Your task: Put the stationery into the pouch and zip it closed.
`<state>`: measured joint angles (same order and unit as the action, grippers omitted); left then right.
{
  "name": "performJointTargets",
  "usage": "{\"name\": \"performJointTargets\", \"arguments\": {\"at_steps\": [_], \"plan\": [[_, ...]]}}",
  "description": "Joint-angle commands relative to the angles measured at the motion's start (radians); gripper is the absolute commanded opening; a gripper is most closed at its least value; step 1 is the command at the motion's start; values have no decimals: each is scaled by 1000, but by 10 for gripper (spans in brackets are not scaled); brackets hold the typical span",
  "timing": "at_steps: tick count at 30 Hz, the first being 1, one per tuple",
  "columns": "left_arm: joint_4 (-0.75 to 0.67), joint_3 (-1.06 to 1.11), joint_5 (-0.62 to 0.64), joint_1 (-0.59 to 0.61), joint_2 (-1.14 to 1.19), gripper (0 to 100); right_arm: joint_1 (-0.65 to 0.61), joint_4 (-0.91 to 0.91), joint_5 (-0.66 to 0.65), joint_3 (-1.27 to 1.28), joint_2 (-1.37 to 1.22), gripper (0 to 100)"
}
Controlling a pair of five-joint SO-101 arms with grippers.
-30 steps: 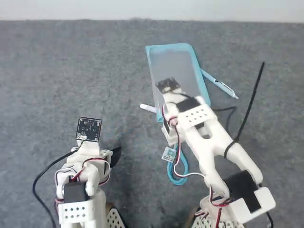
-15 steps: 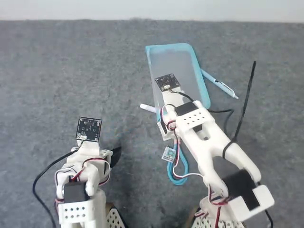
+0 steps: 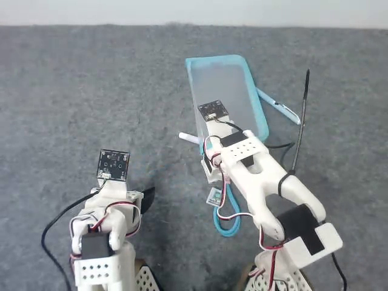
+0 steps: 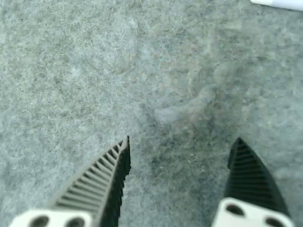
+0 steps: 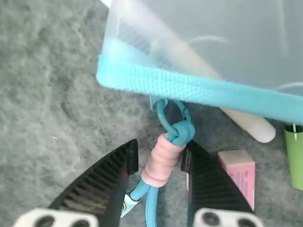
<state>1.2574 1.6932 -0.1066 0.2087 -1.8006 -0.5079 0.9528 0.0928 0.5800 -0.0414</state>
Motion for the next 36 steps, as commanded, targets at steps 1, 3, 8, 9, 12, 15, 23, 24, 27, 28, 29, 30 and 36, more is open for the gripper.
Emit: {"name": "performJointTargets", "arguments": {"at_steps": [1, 3, 8, 9, 12, 15, 23, 24, 27, 28, 29, 30, 36], "plan": [[-3, -8, 6, 3, -18, 314, 2, -7, 15, -3, 16, 130], [-3, -8, 6, 3, -18, 314, 2, -12, -41, -3, 15, 54], [-3, -8, 6, 3, -18, 314, 2, -7, -250, -2, 15, 14], [-5, -8, 5, 5, -18, 314, 2, -7, -245, -2, 15, 2], [-35, -8, 5, 3, -18, 314, 2, 8, -249, -2, 24, 6], [-127, -8, 5, 3, -18, 314, 2, 47, -250, -8, 54, 6], [-255, -15, -258, 6, -17, 313, 38, 31, -252, 98, 417, 6], [-269, -16, -238, 8, -17, 313, 38, 22, -258, 124, 475, 6], [-272, -73, -184, 12, -14, 314, 38, 16, -305, 192, 641, 6], [-267, -108, -169, 20, -12, 314, 38, 19, -313, 210, 691, 6], [-252, -145, -153, 21, -12, 314, 38, 21, -316, 224, 739, 6], [-233, -188, -137, 9, -11, 314, 38, 21, -319, 236, 783, 6], [-193, -407, -44, -127, 238, 313, 38, 24, -321, 245, 951, 6]]}}
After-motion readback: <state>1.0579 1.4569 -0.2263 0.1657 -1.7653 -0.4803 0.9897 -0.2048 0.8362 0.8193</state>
